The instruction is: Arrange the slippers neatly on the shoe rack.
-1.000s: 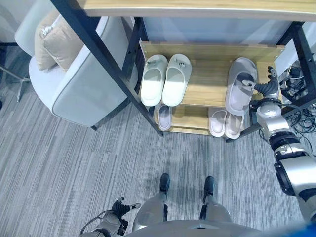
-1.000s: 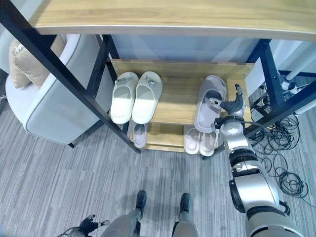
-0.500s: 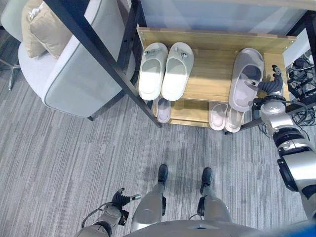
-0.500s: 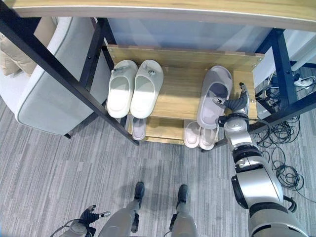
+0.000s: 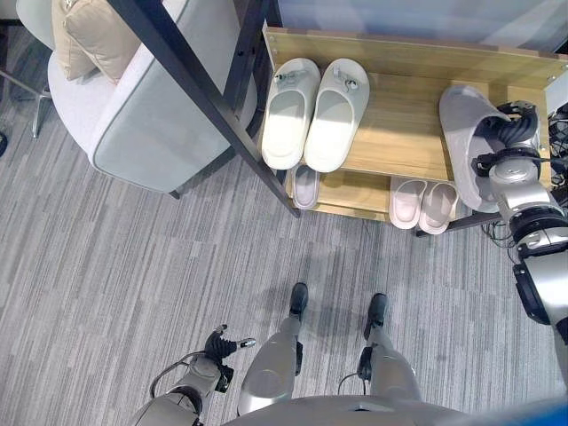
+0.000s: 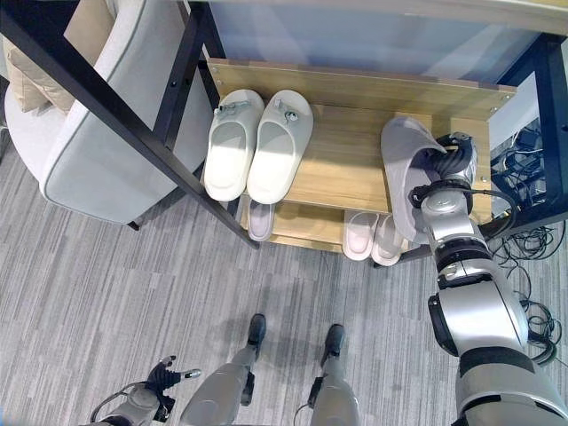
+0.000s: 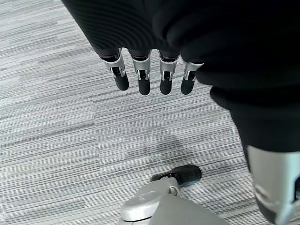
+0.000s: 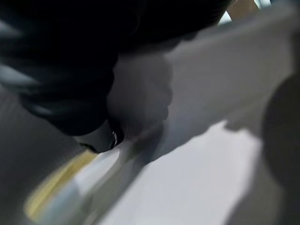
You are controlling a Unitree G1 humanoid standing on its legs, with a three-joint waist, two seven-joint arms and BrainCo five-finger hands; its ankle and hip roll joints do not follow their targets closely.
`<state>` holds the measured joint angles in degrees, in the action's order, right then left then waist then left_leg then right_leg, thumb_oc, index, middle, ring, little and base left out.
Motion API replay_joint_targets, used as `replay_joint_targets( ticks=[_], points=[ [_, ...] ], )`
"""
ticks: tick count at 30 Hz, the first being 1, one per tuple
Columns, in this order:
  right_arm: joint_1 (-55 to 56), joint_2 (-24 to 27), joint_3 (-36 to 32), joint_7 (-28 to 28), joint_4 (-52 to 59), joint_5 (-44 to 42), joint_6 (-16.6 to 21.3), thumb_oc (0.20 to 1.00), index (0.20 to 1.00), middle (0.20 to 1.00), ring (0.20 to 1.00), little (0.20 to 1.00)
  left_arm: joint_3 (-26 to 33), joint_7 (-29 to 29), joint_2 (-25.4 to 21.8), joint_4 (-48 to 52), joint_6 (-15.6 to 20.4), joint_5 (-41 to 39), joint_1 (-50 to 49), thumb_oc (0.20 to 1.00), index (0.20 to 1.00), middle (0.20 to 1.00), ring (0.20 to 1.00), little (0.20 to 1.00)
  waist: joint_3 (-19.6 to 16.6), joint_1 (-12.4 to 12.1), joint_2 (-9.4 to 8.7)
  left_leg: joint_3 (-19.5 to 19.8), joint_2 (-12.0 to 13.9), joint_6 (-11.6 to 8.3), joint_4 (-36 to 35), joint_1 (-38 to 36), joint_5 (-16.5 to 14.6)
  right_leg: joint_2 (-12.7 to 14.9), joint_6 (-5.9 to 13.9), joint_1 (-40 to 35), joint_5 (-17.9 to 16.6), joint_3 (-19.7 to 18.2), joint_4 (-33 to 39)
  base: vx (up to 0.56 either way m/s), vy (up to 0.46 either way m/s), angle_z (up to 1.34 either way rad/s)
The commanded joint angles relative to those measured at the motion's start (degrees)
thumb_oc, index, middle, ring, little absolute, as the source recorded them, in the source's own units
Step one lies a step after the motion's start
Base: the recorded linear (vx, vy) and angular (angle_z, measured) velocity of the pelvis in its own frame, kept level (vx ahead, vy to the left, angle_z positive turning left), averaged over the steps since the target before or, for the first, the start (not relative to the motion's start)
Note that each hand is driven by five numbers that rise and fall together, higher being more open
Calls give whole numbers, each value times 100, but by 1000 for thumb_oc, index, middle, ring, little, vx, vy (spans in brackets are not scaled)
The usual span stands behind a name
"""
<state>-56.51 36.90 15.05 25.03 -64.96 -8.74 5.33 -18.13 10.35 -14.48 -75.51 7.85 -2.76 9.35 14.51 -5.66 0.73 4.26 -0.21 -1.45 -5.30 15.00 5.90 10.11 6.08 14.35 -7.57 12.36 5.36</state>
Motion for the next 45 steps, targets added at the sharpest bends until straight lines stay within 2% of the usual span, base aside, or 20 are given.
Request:
replay_joint_targets(
  ticks=[1,5,9,14,20,22,25,27,28,29,31,32,33,35,38,40,42,43,44,45],
  points=[
    [-179,-25,243,62,-83,188,89,200,200,200,200,200,-208,111,-205,-283,-14,126,165,1000,1000,1000,1000,1000,-81,-15,-305,-268,24,-148,30,35,-350,407,434,-125,82,-207,-79,0,0,0],
    [-8,-58,190,154,98,262,126,200,200,200,200,200,-176,126,-171,-309,-30,136,178,1000,1000,1000,1000,1000,-59,4,-332,-258,35,-143,30,7,-357,391,431,-145,99,-218,-87,-35,4,6],
    [797,-181,-7,155,1261,544,207,200,200,200,200,200,31,127,-122,-299,-101,178,115,1000,1000,1000,1000,1000,-180,98,-403,-314,56,-105,30,-191,-434,386,425,-288,174,-258,-134,6,19,4],
    [2839,-452,-404,-145,3563,1409,439,200,200,200,200,200,454,26,-8,-182,-123,391,-126,1000,1000,1000,1000,1000,-503,310,-515,-412,56,-6,48,-749,-716,399,461,-744,320,-283,-170,81,45,-12],
    [4597,-673,-815,-467,4852,2404,475,200,200,200,200,200,892,-95,-30,-131,-116,682,-464,1000,1000,1000,1000,1000,-760,433,-578,-526,9,138,179,-1315,-1017,413,516,-1187,431,-396,-254,63,81,-18],
    [5025,-819,-1114,-282,4826,2498,495,200,200,200,200,200,825,-51,123,65,-34,965,-1238,1000,1000,1000,1000,1000,-697,219,-588,-417,-28,197,342,-1322,-1080,444,518,-1273,469,-335,-329,-26,55,-23],
    [5784,-1260,-1191,-444,5032,2464,509,200,200,200,200,200,767,-115,177,7,-103,1266,-1380,1000,1000,1000,1000,1000,-533,207,-588,-330,-175,332,656,-1360,-1227,584,555,-1226,511,-344,-1053,-74,139,13],
    [6018,-1270,-1134,-588,5076,2485,490,200,200,200,200,200,789,-128,125,-9,-126,1370,-1385,1000,1000,1000,1000,1000,-459,281,-509,-223,-274,450,734,-1432,-1235,710,525,-902,268,-449,-2017,-24,178,35],
    [6104,-1263,-1104,-635,5100,2519,483,200,200,200,200,200,761,-128,88,-12,-134,1455,-1359,1000,1000,1000,1000,1000,-412,337,-471,-150,-294,485,760,-1453,-1218,632,478,-718,264,-566,-2465,25,148,29],
    [6222,-1280,-1126,-674,5219,2544,497,200,200,200,200,200,752,-124,81,6,-141,1504,-1326,1000,1000,1000,1000,1000,-396,410,-435,-38,-307,489,745,-1534,-1218,400,370,-617,496,-720,-2755,54,80,56],
    [6352,-1244,-1191,-677,5347,2524,516,200,200,200,200,200,725,-119,73,59,-99,1466,-1260,1000,1000,1000,1000,1000,-431,539,-419,99,-344,477,718,-1636,-1198,-6,254,-462,808,-930,-2875,82,42,88],
    [6380,-1251,-1205,-660,5343,2468,534,200,200,200,200,200,697,-95,74,72,-87,1426,-1210,1000,1000,1000,1000,1000,-457,594,-426,157,-370,472,731,-1645,-1198,-182,192,-443,964,-937,-2753,140,-32,64],
    [6449,-1262,-1193,-653,5302,2384,560,200,200,200,200,200,644,-99,100,117,-57,1303,-1095,1000,1000,1000,1000,1000,-519,667,-464,312,-448,449,749,-1711,-1204,-524,82,-326,1036,-801,-2427,154,-67,39],
    [6463,-1283,-1154,-597,5212,2323,563,200,200,200,200,200,541,-37,136,265,-1,1214,-991,1000,1000,1000,1000,1000,-573,762,-548,510,-609,363,895,-1745,-1244,-767,31,-488,1056,-816,-1971,150,-123,60],
    [6622,-1262,-1091,-632,5219,2168,620,200,200,200,200,200,545,25,198,293,7,1181,-1113,1000,1000,1000,1000,1000,-821,737,-560,466,-584,268,933,-1748,-1319,-903,-69,-1077,1038,-948,-1150,112,-164,73],
    [6617,-1224,-1041,-607,5187,2159,684,200,200,200,200,200,523,70,207,250,1,1212,-1110,1000,1000,1000,1000,1000,-811,735,-578,451,-521,200,1091,-1621,-1318,-908,-106,-1172,1033,-931,-1013,-39,-154,17],
    [6600,-1166,-972,-573,4985,2062,779,200,200,200,200,200,470,161,189,295,21,1277,-1057,1000,1000,1000,1000,1000,-699,804,-601,155,-377,-14,1971,-1132,-1489,-879,-223,-1288,1055,-817,-908,-160,-137,25],
    [6430,-1133,-829,-495,4547,1999,742,200,200,200,200,200,421,303,185,357,40,1164,-998,1000,1000,1000,1000,1000,-520,752,-569,-55,72,-118,2093,-585,-1199,-850,-270,-1253,1135,-826,-1058,-129,-40,42],
    [6427,-1134,-827,-494,4543,1999,744,200,200,200,200,200,422,303,185,356,41,1164,-998,1000,1000,1000,1000,1000,-518,745,-574,-63,71,-120,2067,-602,-1187,-847,-271,-1254,1137,-834,-1061,-86,21,24],
    [6366,-1176,-795,-381,4444,1881,744,200,200,200,200,200,317,338,172,348,35,1168,-942,1000,1000,1000,1000,1000,-449,674,-566,133,143,-121,1833,-355,-895,-876,-263,-1195,1178,-863,-1168,14,43,-11]
  ],
)
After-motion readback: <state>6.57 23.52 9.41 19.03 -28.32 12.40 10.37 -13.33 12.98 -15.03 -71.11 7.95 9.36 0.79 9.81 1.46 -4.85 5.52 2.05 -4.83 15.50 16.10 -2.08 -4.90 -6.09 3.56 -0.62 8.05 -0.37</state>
